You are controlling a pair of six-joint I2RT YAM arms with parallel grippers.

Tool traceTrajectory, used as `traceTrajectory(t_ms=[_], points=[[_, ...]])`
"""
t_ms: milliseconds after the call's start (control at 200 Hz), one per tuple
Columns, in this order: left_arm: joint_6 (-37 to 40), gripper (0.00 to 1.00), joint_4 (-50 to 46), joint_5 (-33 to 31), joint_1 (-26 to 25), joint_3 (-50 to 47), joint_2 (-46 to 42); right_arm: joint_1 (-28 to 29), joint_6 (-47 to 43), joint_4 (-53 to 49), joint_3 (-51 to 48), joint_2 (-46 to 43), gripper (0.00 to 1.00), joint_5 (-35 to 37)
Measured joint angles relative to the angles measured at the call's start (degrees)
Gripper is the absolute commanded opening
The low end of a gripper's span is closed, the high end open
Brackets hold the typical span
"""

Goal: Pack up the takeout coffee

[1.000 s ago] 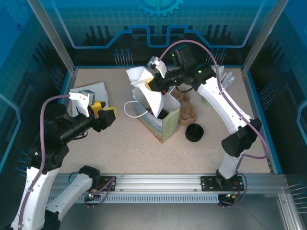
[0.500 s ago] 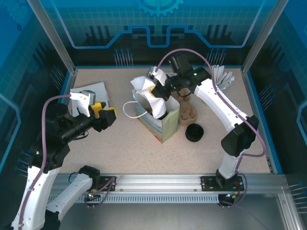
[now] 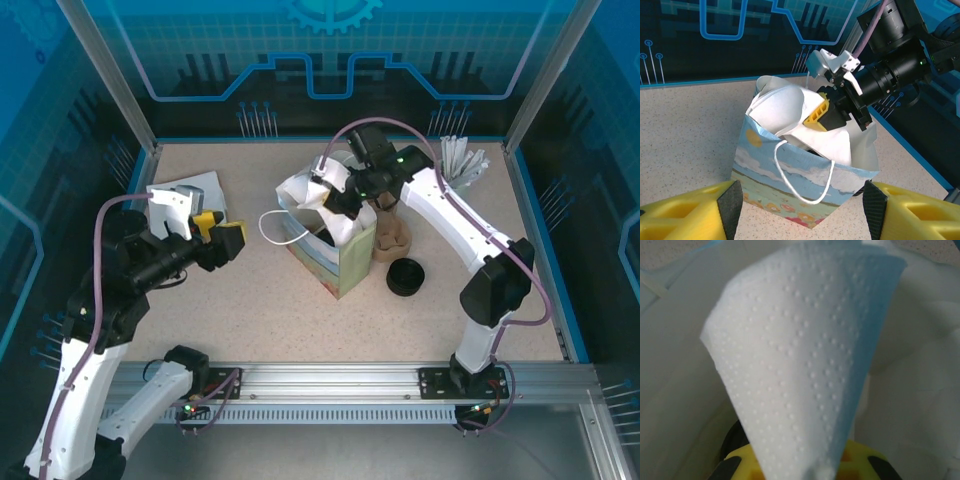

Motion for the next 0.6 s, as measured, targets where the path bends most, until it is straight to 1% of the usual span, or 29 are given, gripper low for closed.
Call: traceTrajectory(t_ms=[60,175,305,520,600], points=[[0.00,0.68,0.22,0.00,0.00,0.00,0.15,0.46,-0.72,-0.55,0.00,0.35,0.14,1.05],[0.00,0.68,0.39,0.00,0.00,0.00,0.22,0.90,-1.49,-1.38,0.00,1.11,0.28,2.19],[-0.02,0.68,0.46,0.00,0.00,0.00,0.48,0.92,-1.27,-2.36,0.59,1.22,0.35,2.67],[-1.09,0.69,1.62,0.00,0.00,0.00,1.27,0.92,-0.33,-3.56,3.50,-0.17,0.52,4.28],[-1.53,0.69,2.12,0.00,0.00,0.00,1.40,0.92,0.22,-3.63,3.54,-1.92,0.53,4.61]])
